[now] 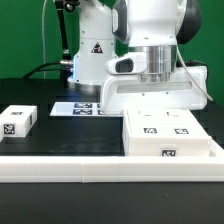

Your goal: Assemble cabinet

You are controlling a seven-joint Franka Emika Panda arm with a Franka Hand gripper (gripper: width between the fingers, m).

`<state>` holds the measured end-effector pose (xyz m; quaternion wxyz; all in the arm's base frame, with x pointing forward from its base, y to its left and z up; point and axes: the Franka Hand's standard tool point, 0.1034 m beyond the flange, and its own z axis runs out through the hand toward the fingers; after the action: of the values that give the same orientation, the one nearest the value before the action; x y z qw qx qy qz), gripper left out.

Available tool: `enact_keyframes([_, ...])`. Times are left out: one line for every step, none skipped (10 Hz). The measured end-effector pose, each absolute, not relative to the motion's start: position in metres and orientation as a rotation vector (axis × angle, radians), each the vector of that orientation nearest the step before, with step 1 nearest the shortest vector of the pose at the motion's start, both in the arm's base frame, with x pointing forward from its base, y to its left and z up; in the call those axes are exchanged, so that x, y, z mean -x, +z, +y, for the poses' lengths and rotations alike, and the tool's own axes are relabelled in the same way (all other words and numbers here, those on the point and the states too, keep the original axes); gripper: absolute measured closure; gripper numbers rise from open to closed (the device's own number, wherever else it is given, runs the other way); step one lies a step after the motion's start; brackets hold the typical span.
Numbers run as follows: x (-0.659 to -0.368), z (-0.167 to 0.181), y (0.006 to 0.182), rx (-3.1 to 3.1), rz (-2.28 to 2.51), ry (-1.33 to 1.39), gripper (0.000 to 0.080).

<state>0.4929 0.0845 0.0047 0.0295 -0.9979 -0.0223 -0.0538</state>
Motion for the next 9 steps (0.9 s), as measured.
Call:
enact_keyframes([-0.493,0.084,0.005,3.077,-0.069,-0.166,0.0796])
enact_keyframes([-0.493,0.084,0.005,3.077,-0.069,-0.166,0.0796])
enact_keyframes([-0.493,0.084,0.005,3.077,-0.069,-0.166,0.0798])
enact_keyframes([-0.494,0.084,0.012,3.079,-0.088,-0.154,0.0798])
enact_keyframes([-0.495,0.084,0.024,3.080,-0.105,-0.156,0.0798])
enact_keyframes([-0.496,0.085,0.033,3.080,-0.112,-0.160,0.0798])
enact_keyframes([-0.496,0.086,0.043,3.079,-0.124,-0.172,0.0798])
enact_keyframes([-0.498,0.086,0.052,3.079,-0.143,-0.182,0.0798])
enact_keyframes([-0.500,0.086,0.058,3.079,-0.159,-0.186,0.0798])
